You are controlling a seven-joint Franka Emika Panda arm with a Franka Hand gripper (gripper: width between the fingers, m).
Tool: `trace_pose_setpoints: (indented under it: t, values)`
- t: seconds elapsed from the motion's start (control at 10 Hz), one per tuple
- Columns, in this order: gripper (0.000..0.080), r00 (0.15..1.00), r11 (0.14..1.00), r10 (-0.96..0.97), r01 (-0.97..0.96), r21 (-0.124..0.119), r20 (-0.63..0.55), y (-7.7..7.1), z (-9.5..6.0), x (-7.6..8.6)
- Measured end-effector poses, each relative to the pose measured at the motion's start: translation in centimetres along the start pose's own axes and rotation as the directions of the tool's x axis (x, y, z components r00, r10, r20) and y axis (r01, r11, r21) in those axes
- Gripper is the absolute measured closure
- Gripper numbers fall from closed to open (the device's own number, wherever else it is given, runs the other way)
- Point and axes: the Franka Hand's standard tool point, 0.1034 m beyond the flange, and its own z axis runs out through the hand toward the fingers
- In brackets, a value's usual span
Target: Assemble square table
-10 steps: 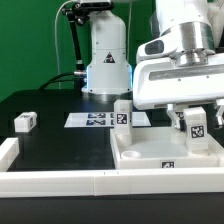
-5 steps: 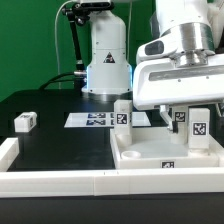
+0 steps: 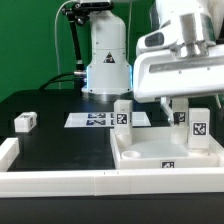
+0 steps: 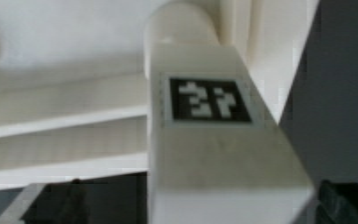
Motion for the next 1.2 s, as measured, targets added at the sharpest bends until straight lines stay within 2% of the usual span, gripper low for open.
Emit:
trace_pose_setpoints:
  t: [0.2, 0.4, 0.7, 0.8, 0.9, 1.1, 1.2]
  values:
    - [0.0150, 0.999, 1.000, 0.002, -0.003, 0.006, 0.040, -0.1, 0.3, -0.4]
    - [0.0150, 0.981, 0.999, 0.018, -0.024, 0.031, 0.193, -0.5, 0.6, -1.2]
    - [0.0150, 0.914, 0.999, 0.020, -0.038, 0.037, 0.405, 0.1, 0.7, -1.4]
    - [0.0150, 0.887, 0.999, 0.016, -0.035, 0.032, 0.462, 0.3, 0.4, -1.4]
    - [0.0150, 0.887, 0.999, 0.020, -0.034, 0.022, 0.460, 0.3, 0.4, -1.1]
    - [0.0150, 0.885, 0.997, 0.075, -0.073, -0.023, 0.460, -0.4, 0.3, -1.3]
    - [0.0150, 0.884, 0.997, 0.081, -0.077, -0.027, 0.461, -0.5, 0.4, -1.4]
